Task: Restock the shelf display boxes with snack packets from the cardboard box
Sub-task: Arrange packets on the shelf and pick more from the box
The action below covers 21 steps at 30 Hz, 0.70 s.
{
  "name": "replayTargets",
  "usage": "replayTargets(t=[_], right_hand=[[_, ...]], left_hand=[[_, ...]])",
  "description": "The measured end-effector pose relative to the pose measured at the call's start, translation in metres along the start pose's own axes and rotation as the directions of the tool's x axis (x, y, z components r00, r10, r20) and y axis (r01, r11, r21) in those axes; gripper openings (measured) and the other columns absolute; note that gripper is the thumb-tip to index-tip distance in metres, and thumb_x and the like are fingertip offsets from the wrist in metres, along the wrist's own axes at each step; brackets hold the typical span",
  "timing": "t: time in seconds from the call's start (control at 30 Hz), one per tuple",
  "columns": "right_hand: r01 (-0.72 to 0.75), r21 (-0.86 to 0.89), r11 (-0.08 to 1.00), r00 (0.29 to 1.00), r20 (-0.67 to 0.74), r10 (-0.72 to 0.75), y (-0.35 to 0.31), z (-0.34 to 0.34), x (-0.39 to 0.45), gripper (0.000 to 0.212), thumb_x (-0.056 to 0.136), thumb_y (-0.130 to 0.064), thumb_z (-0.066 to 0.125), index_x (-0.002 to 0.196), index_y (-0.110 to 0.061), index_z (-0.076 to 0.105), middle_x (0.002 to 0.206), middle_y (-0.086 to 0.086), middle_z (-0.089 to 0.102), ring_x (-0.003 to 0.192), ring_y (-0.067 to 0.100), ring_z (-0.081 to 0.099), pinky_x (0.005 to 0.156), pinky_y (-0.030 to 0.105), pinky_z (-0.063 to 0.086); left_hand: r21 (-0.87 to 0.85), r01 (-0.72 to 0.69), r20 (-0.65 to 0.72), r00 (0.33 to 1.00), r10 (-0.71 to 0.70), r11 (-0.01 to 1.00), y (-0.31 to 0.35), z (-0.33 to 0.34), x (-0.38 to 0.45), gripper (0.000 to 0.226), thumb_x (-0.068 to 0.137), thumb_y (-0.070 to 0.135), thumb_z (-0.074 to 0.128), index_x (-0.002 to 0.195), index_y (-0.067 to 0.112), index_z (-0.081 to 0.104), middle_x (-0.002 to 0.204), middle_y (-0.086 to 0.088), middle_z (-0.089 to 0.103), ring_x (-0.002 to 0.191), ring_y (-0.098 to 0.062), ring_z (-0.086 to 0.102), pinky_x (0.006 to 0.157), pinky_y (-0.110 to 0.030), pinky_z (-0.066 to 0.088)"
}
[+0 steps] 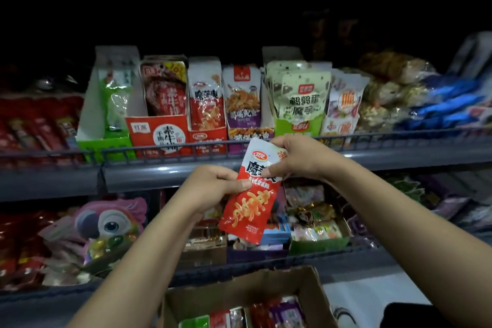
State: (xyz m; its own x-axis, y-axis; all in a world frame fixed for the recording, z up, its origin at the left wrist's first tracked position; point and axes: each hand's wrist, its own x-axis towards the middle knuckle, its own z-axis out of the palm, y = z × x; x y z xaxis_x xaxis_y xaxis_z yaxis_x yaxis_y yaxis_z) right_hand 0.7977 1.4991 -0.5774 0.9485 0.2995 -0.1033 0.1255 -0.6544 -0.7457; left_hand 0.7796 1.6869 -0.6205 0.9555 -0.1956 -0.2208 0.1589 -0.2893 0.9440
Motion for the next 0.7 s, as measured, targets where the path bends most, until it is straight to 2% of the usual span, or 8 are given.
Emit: replayTargets(t=[0.07, 0.13, 0.27, 0.37, 0.43, 0.5, 0.6, 0.7], right_hand=[[0.015, -0.046, 0.999, 1.000, -0.016, -0.016, -0.014, -0.006, 0.003, 0.028, 0.070, -0.009, 0.080, 0.094, -0.009, 0.066, 0.083, -0.002, 0.071, 0.072, 0.009, 0.066, 0.070, 0.024, 0.055], [0.040, -0.090, 0.995, 0.998, -0.047, -0.045, -0.028, -0.011, 0.007, 0.024, 0.068, -0.013, 0.082, 0.083, -0.018, 0.064, 0.085, -0.003, 0.072, 0.079, 0.013, 0.067, 0.077, 0.030, 0.054], [0.087, -0.159, 0.984, 0.985, -0.131, -0.108, -0.053, -0.026, 0.025, 0.027, 0.067, -0.017, 0.083, 0.078, -0.025, 0.061, 0.081, -0.008, 0.070, 0.077, 0.010, 0.067, 0.075, 0.029, 0.054], [0.116, -0.209, 0.971, 0.971, -0.180, -0.155, -0.073, -0.034, 0.037, 0.030, 0.069, -0.017, 0.082, 0.090, -0.022, 0.061, 0.081, -0.009, 0.068, 0.076, 0.009, 0.066, 0.070, 0.027, 0.056], [0.138, -0.243, 0.960, 0.961, -0.203, -0.189, -0.084, -0.040, 0.046, 0.030, 0.071, -0.017, 0.081, 0.093, -0.017, 0.060, 0.082, -0.008, 0.067, 0.079, 0.009, 0.066, 0.072, 0.027, 0.056], [0.141, -0.310, 0.940, 0.942, -0.251, -0.224, -0.093, -0.048, 0.059, 0.038, 0.070, -0.021, 0.081, 0.101, -0.012, 0.061, 0.092, -0.003, 0.068, 0.089, 0.014, 0.065, 0.078, 0.031, 0.054], [0.120, -0.404, 0.907, 0.900, -0.341, -0.271, -0.105, -0.059, 0.084, 0.069, 0.069, -0.028, 0.082, 0.127, -0.006, 0.053, 0.126, 0.006, 0.060, 0.114, 0.021, 0.057, 0.093, 0.031, 0.047], [0.109, -0.462, 0.880, 0.875, -0.375, -0.305, -0.121, -0.064, 0.104, 0.077, 0.073, -0.027, 0.079, 0.139, -0.009, 0.043, 0.140, 0.005, 0.048, 0.126, 0.021, 0.048, 0.096, 0.027, 0.041]], left_hand=[[-0.030, -0.026, -0.037, 0.999, 0.025, 0.999, 0.008, -0.005, 0.001, 0.014, 0.076, 0.017, 0.076, 0.078, 0.004, 0.070, 0.074, -0.009, 0.073, 0.065, -0.020, 0.069, 0.059, -0.029, 0.055], [-0.042, -0.094, -0.104, 0.991, 0.089, 0.995, 0.016, -0.010, 0.004, 0.009, 0.075, 0.015, 0.076, 0.074, 0.008, 0.071, 0.072, -0.007, 0.073, 0.062, -0.016, 0.068, 0.055, -0.024, 0.053], [-0.023, -0.318, -0.255, 0.919, 0.302, 0.948, 0.027, -0.019, 0.016, 0.008, 0.077, 0.016, 0.075, 0.072, 0.021, 0.072, 0.078, -0.003, 0.074, 0.072, -0.015, 0.069, 0.068, -0.028, 0.055], [0.103, -0.437, -0.350, 0.825, 0.444, 0.893, 0.031, -0.025, 0.026, 0.006, 0.083, 0.020, 0.070, 0.087, 0.024, 0.072, 0.083, 0.006, 0.070, 0.080, -0.010, 0.066, 0.075, -0.027, 0.053], [0.341, -0.417, -0.425, 0.731, 0.534, 0.842, 0.028, -0.031, 0.032, 0.021, 0.086, 0.028, 0.066, 0.106, 0.023, 0.068, 0.099, 0.015, 0.063, 0.094, -0.004, 0.056, 0.086, -0.027, 0.046], [0.574, -0.365, -0.444, 0.614, 0.653, 0.733, 0.023, -0.040, 0.035, 0.031, 0.087, 0.033, 0.062, 0.117, 0.023, 0.063, 0.110, 0.015, 0.053, 0.106, -0.003, 0.040, 0.095, -0.029, 0.031], [0.670, -0.348, -0.428, 0.541, 0.724, 0.656, 0.014, -0.050, 0.041, 0.033, 0.090, 0.033, 0.059, 0.120, 0.020, 0.062, 0.125, 0.004, 0.053, 0.119, -0.011, 0.036, 0.098, -0.026, 0.015], [0.727, -0.314, -0.433, 0.479, 0.763, 0.610, 0.006, -0.055, 0.049, 0.033, 0.089, 0.036, 0.055, 0.116, 0.020, 0.065, 0.128, 0.001, 0.054, 0.123, -0.013, 0.037, 0.103, -0.029, 0.010]])
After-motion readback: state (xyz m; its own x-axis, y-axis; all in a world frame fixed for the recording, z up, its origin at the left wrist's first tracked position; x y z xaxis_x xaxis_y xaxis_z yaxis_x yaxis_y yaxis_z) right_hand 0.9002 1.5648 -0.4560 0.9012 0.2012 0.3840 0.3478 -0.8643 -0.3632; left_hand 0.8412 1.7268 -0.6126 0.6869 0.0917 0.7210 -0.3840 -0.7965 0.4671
